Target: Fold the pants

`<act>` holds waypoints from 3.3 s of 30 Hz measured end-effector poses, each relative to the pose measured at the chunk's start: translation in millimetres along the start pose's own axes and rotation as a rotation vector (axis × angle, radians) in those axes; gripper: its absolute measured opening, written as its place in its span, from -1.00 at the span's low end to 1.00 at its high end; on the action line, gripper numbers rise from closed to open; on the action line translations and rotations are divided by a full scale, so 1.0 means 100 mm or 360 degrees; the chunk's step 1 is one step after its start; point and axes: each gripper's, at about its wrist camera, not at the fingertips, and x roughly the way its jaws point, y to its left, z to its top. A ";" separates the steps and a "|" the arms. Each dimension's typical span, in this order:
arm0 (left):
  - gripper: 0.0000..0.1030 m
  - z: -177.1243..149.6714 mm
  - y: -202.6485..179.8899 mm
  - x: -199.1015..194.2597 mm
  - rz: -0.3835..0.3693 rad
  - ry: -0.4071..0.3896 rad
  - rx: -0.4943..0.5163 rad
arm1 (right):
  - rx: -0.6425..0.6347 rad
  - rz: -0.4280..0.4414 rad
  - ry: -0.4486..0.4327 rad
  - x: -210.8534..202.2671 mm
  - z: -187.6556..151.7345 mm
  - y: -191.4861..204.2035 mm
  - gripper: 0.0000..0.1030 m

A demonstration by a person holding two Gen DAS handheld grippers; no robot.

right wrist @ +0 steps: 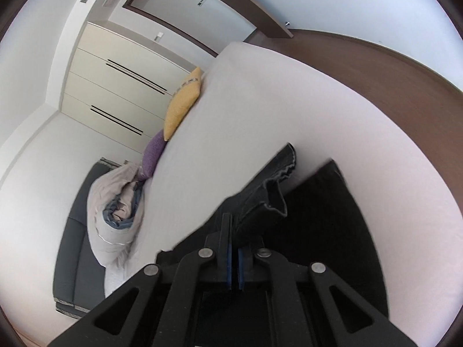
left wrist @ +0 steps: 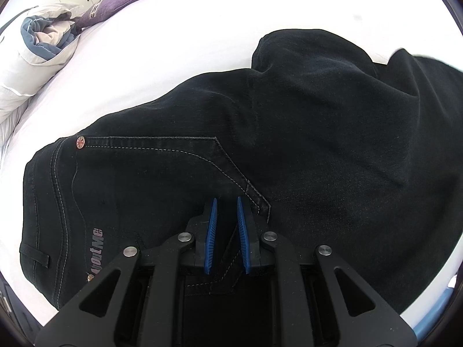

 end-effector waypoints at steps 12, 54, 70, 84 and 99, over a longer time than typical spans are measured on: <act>-0.72 0.09 -0.10 0.00 0.0074 0.0042 0.0015 | 0.0180 -0.0112 0.0074 -0.22 -0.51 -0.62 -0.93; -0.71 0.03 -0.94 -0.30 0.0284 -0.0022 0.0219 | -0.0461 0.0256 0.0581 0.98 -0.38 1.03 -0.60; -0.70 -0.15 -0.83 -0.34 0.0178 -0.0142 0.0052 | -0.0544 -0.0128 0.0441 1.38 0.02 0.65 -0.78; -0.70 -0.41 -0.72 -0.38 0.0089 -0.0169 0.0064 | -0.0732 -0.0265 0.0576 1.83 -0.07 0.61 -1.00; -0.70 -0.72 -1.09 -0.58 0.0117 -0.0166 0.0159 | -0.0789 0.0118 0.1053 1.53 -1.62 1.04 -0.58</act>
